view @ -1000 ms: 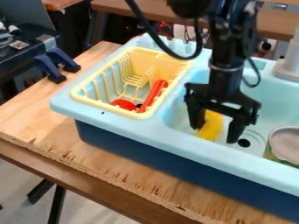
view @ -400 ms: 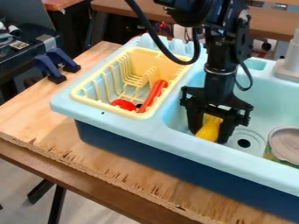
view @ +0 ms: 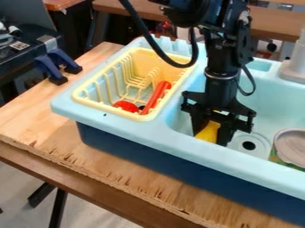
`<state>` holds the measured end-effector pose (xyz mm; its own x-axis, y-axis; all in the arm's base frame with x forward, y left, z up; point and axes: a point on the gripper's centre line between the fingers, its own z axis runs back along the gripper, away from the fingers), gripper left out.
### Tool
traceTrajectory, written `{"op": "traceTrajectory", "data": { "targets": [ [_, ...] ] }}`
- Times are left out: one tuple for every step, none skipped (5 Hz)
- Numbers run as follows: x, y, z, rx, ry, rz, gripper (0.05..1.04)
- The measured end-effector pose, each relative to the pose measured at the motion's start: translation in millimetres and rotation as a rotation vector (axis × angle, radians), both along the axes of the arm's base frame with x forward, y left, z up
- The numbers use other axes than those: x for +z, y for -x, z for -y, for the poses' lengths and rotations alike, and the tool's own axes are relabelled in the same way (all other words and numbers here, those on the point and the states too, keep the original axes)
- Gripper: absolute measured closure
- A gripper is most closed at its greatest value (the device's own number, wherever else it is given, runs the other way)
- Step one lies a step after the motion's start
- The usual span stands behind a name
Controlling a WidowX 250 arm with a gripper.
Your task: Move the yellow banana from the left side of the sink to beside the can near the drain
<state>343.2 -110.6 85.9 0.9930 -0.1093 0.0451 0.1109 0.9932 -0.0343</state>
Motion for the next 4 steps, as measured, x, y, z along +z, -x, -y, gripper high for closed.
{"op": "traceTrajectory", "data": {
  "targets": [
    [26.9, 9.2, 7.9, -0.172, 0.04, 0.056, 0.545],
    [32.5, 21.0, 14.5, -0.364, 0.026, 0.021, 0.545],
    [44.8, 12.0, 22.4, -0.477, 0.02, 0.041, 0.545],
    [43.3, 8.6, 25.7, -0.659, 0.01, -0.009, 0.545]
  ]
}}
